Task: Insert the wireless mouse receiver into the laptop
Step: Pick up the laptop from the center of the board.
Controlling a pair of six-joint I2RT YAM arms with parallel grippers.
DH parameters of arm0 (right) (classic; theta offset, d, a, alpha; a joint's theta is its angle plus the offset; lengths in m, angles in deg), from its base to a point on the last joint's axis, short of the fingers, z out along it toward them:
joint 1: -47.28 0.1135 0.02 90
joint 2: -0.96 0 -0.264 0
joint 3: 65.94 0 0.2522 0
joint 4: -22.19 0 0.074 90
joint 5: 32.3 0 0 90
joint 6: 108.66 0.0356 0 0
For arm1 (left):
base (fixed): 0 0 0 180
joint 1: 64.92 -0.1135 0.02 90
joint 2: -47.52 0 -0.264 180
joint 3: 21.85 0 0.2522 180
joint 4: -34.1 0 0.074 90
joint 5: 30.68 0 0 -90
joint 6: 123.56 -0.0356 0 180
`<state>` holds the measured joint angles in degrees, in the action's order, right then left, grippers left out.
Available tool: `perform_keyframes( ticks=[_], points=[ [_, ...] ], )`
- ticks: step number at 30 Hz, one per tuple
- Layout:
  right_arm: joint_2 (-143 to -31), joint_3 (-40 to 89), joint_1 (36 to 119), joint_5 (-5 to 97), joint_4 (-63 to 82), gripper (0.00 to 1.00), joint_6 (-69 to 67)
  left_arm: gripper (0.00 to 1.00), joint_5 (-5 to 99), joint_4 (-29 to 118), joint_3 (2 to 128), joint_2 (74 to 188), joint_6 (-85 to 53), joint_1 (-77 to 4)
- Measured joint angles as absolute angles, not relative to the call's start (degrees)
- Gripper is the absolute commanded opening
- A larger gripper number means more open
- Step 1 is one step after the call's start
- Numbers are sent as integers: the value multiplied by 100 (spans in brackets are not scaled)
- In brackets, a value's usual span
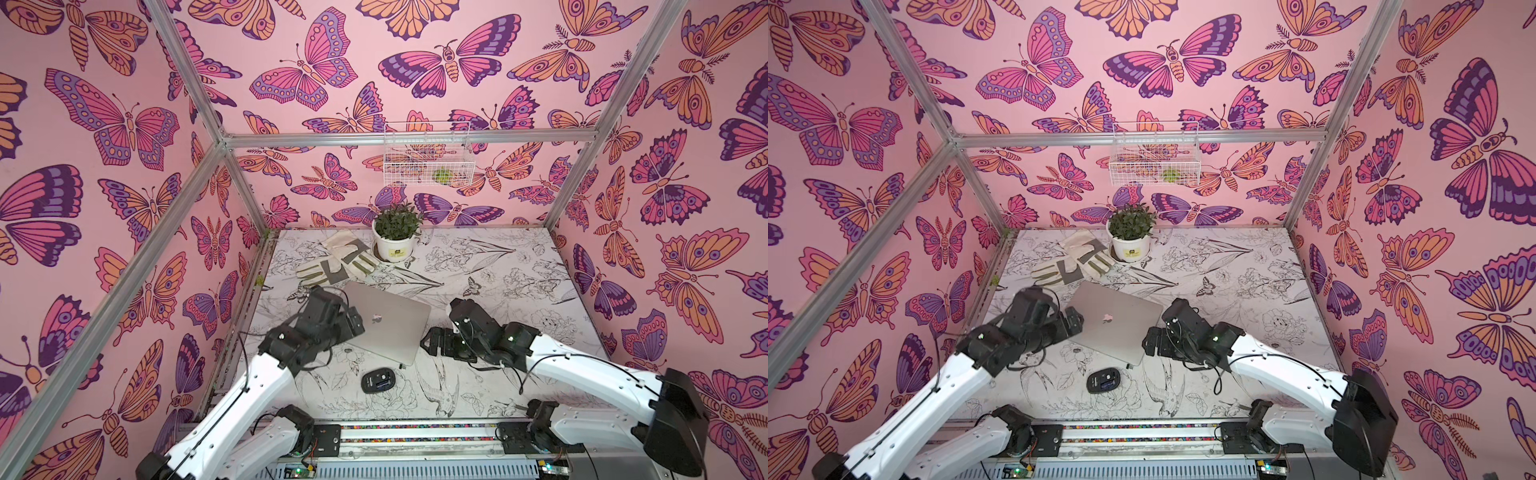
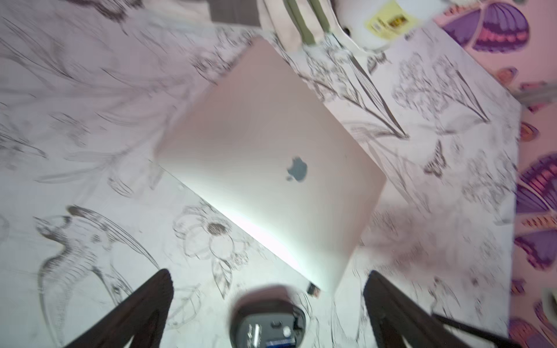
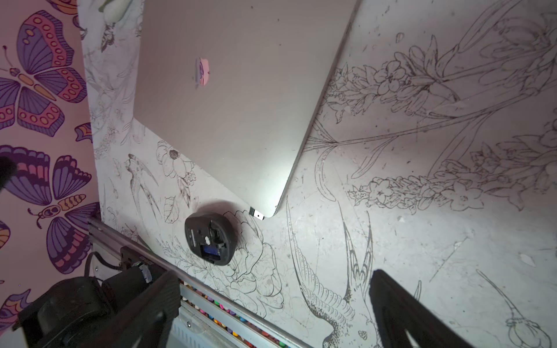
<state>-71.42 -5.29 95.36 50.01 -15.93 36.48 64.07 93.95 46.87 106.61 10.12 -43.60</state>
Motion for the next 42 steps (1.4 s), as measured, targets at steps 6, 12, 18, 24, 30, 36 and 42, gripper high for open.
perform_keyframes(
  ticks=[6,12,18,24,30,36,42],
  points=[
    [-8051,-524,9158,4232,-1033,100,3633,97,6230,9417,5207,12274,149,-5536],
    [-8576,-448,9147,3655,-434,100,3501,97,5544,8813,5202,13552,-552,-5905],
    [-8875,-481,9002,3347,173,100,3499,96,4956,8516,5528,14291,-1044,-6156],
    [-9336,-688,8917,3170,919,99,3635,91,4591,8385,6070,15032,-1346,-6198],
    [-9520,-714,8898,3060,1469,99,3703,80,4362,8389,6090,15432,-1490,-6198],
    [-9618,-926,8806,2822,2138,98,3880,68,4359,8322,6066,15450,-1510,-6211],
    [-9876,-1396,8683,2538,3714,95,4227,64,4637,8042,5954,15434,-1442,-6150]
  ],
)
